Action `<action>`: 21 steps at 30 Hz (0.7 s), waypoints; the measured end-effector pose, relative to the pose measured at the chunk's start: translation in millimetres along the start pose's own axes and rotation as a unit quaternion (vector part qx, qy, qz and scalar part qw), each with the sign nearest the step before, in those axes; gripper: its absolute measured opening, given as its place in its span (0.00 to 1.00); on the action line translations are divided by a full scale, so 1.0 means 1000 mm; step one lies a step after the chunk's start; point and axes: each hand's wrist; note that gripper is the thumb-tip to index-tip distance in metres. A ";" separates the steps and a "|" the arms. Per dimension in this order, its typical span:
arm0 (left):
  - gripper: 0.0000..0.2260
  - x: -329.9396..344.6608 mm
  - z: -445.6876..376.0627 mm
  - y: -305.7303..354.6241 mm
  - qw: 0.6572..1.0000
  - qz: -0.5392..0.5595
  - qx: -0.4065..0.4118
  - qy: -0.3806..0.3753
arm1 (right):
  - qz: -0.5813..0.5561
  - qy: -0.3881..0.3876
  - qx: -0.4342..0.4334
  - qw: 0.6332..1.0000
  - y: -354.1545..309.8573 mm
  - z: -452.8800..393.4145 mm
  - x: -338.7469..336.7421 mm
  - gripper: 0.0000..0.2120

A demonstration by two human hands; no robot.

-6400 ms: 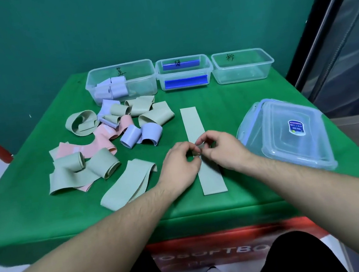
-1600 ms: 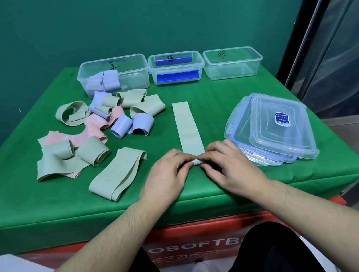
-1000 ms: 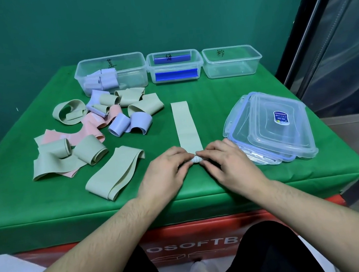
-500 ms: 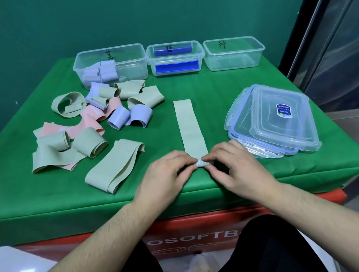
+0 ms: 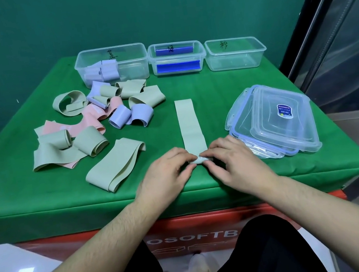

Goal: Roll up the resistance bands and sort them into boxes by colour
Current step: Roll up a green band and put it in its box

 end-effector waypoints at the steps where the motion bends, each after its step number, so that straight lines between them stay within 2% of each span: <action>1: 0.07 0.000 0.000 0.000 1.000 -0.004 -0.002 0.002 | -0.003 -0.003 0.003 1.000 0.000 -0.001 -0.001 0.18; 8: 0.08 0.001 -0.001 0.001 1.000 -0.016 -0.022 -0.009 | -0.013 0.009 -0.012 1.000 0.003 -0.004 -0.001 0.14; 21: 0.08 0.001 -0.002 0.003 1.000 -0.006 -0.026 0.009 | -0.038 0.003 -0.004 0.999 0.005 -0.012 0.003 0.15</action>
Point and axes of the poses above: each hand's wrist, its own z-axis away from the middle knuckle, its own x-axis out of the palm, y = z × x, and after that the axes turned 2 degrees about y, right-handed
